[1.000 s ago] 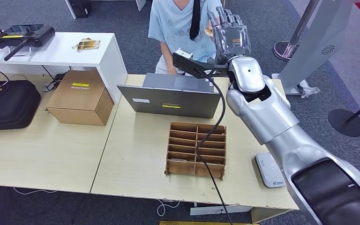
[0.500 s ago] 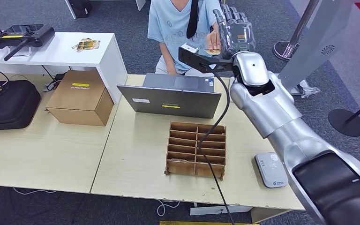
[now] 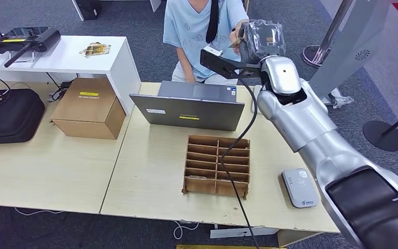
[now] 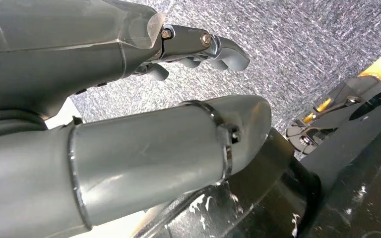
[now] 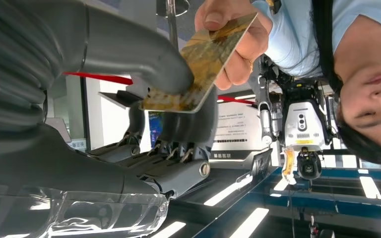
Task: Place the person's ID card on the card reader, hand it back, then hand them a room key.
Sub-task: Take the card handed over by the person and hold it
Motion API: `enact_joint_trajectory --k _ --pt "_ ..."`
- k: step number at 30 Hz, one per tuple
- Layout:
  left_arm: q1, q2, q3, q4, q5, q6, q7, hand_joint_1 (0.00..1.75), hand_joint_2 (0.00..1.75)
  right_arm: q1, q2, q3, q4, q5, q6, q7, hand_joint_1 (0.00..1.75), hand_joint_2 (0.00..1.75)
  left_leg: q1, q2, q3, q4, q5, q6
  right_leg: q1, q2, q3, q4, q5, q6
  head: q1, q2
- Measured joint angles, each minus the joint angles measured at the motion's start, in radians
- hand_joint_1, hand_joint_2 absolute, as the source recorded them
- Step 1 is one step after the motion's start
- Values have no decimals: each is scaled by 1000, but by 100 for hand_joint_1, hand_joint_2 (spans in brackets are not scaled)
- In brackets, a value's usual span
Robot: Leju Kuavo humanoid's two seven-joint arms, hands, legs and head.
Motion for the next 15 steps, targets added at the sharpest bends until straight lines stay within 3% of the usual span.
enact_joint_trajectory --k 10,15 --pt "1 5 -8 0 4 0 -13 0 0 33 -30 1 -111 -37 -19 -10 175 175 0 0 0 0 0 0 0 0 0 0 0 0 0 0" --pt "5 6 -8 0 9 -1 -12 0 0 93 -52 -8 -216 -75 -78 -35 175 175 0 0 0 0 0 0 0 0 0 0 0 0 0 0"
